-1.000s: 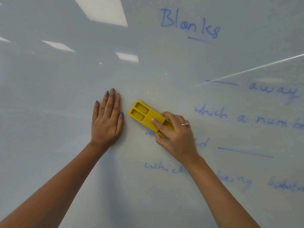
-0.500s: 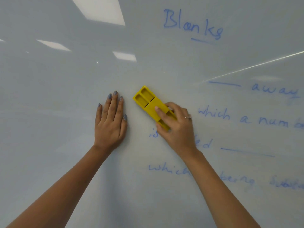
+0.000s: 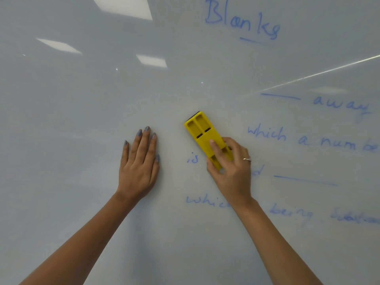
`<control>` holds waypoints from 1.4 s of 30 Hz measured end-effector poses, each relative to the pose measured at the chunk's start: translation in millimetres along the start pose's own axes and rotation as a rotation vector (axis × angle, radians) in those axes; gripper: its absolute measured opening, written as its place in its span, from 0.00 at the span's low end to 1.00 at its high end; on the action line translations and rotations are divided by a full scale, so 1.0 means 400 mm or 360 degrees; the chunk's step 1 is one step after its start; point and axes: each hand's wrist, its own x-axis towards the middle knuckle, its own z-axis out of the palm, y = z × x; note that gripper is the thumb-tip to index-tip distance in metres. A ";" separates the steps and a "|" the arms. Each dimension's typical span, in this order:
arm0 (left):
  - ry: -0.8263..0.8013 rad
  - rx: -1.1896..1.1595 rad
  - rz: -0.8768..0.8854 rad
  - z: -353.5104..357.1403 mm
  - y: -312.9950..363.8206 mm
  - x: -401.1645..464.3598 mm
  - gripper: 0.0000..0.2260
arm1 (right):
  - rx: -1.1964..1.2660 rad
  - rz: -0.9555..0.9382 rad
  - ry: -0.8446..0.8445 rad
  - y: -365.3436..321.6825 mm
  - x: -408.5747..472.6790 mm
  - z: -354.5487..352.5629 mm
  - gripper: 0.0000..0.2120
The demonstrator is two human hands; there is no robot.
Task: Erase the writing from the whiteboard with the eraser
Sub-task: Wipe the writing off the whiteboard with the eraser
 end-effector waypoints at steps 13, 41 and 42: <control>0.0017 0.0059 0.0063 0.022 -0.020 -0.040 0.23 | -0.0067 0.0083 0.0096 0.054 -0.035 -0.027 0.20; 0.0055 0.0041 0.0079 0.024 -0.024 -0.044 0.23 | 0.0062 -0.0536 -0.0429 0.019 -0.234 -0.029 0.22; 0.0057 0.0043 0.0076 0.023 -0.022 -0.043 0.23 | 0.0048 -0.0523 -0.0413 0.042 -0.240 -0.044 0.22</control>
